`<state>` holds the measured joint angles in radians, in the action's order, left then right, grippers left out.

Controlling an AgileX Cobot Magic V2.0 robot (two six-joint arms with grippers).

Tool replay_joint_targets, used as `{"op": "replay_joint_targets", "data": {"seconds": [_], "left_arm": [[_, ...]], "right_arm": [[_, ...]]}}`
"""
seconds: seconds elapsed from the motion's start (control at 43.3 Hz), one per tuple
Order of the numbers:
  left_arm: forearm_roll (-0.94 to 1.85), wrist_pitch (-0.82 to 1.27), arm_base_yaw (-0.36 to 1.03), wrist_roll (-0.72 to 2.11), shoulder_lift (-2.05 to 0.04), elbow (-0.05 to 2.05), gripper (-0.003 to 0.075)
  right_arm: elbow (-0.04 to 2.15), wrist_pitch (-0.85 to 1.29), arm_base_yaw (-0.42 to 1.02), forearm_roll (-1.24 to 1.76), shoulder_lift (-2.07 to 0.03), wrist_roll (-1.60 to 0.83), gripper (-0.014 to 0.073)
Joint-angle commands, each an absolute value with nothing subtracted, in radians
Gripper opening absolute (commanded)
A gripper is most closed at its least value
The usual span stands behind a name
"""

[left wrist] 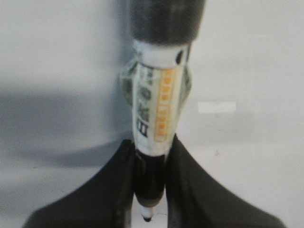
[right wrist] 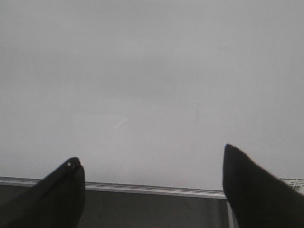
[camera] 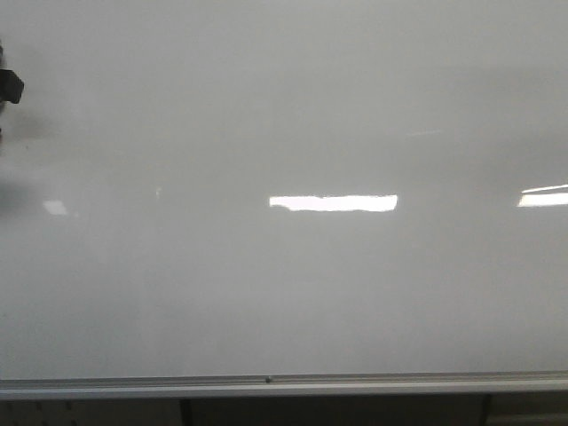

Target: Write number 2 on whiteboard

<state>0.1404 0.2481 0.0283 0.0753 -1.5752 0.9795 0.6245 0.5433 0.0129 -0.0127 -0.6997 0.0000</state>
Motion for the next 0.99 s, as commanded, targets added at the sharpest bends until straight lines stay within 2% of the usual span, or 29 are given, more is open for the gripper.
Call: {"op": "replay_joint_targets", "data": {"seconds": [0.0,0.208,0.508,0.692,0.969], "left_arm": [[0.150,0.185,0.033,0.075,-1.537,1.012,0.0008],[0.150,0.292,0.033,0.077,-1.466,1.014,0.0009],[0.150,0.711,0.077,0.207,-1.295,1.116,0.0009],[0.150,0.922,0.170,0.310,-1.247,1.190,0.0009],[0.150,1.133,0.411,0.441,-1.245,1.273,0.0009]], "right_arm": [[0.658,0.476,0.006,-0.027,-0.703,0.000,0.0612],[0.658,0.476,0.006,-0.027,-0.703,0.000,0.0612],[0.658,0.476,0.006,-0.027,-0.703,0.000,0.0612],[0.658,0.476,0.006,-0.027,-0.703,0.000,0.0612],[0.658,0.476,0.006,-0.027,-0.703,0.000,0.0612]]}}
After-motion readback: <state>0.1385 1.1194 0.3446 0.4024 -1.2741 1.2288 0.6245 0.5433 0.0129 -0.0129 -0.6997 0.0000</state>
